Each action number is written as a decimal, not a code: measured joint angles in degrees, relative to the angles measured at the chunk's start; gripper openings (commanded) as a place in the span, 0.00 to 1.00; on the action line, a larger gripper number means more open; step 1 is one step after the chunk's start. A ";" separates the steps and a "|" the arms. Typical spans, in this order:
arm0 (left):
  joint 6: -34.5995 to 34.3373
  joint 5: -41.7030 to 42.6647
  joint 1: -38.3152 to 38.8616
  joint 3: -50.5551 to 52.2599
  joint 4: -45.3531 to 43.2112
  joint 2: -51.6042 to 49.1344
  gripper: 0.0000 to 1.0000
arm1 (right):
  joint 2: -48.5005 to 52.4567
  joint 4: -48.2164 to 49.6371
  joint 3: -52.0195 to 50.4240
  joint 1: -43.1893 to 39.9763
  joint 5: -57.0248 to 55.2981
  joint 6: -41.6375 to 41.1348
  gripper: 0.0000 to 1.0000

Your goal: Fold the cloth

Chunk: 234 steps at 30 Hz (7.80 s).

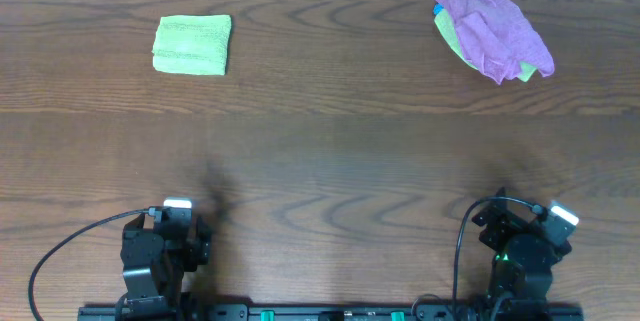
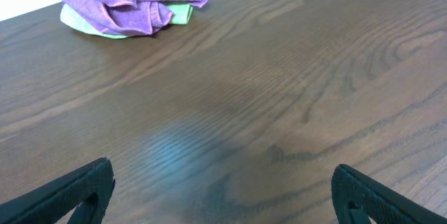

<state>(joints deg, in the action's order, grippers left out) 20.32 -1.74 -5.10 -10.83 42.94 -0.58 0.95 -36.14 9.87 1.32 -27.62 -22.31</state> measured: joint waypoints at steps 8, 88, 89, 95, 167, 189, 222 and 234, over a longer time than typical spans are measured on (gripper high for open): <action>0.00 0.00 0.00 0.00 0.00 0.00 0.95 | -0.02 0.00 0.00 0.02 0.00 0.00 0.99; -0.39 0.00 0.00 0.17 -0.35 0.04 0.95 | 82.95 33.51 49.48 -1.46 24.22 16.11 0.99; -0.39 0.00 0.00 0.17 -0.35 0.04 0.95 | 83.25 34.58 49.66 -1.77 24.22 16.28 0.99; -0.42 0.00 0.00 0.17 -0.37 0.07 0.95 | 89.35 35.54 52.78 -7.82 25.79 16.55 0.99; -0.42 0.00 0.00 0.17 -0.35 0.04 0.95 | 124.23 -18.86 113.00 -6.51 24.57 21.75 0.02; -0.42 0.00 0.00 0.17 -0.35 0.04 0.95 | 108.39 -52.83 117.22 32.48 10.34 6.58 0.02; -0.42 0.00 0.00 0.17 -0.35 0.04 0.95 | 55.28 -43.87 65.18 31.41 9.14 0.68 0.01; -0.42 0.00 0.00 0.17 -0.37 0.00 0.95 | 75.19 -23.23 66.36 30.97 21.18 12.48 0.99</action>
<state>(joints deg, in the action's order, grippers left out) 19.90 -1.74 -5.10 -10.66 42.57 -0.58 76.14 -59.37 76.23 32.29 -6.44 -9.82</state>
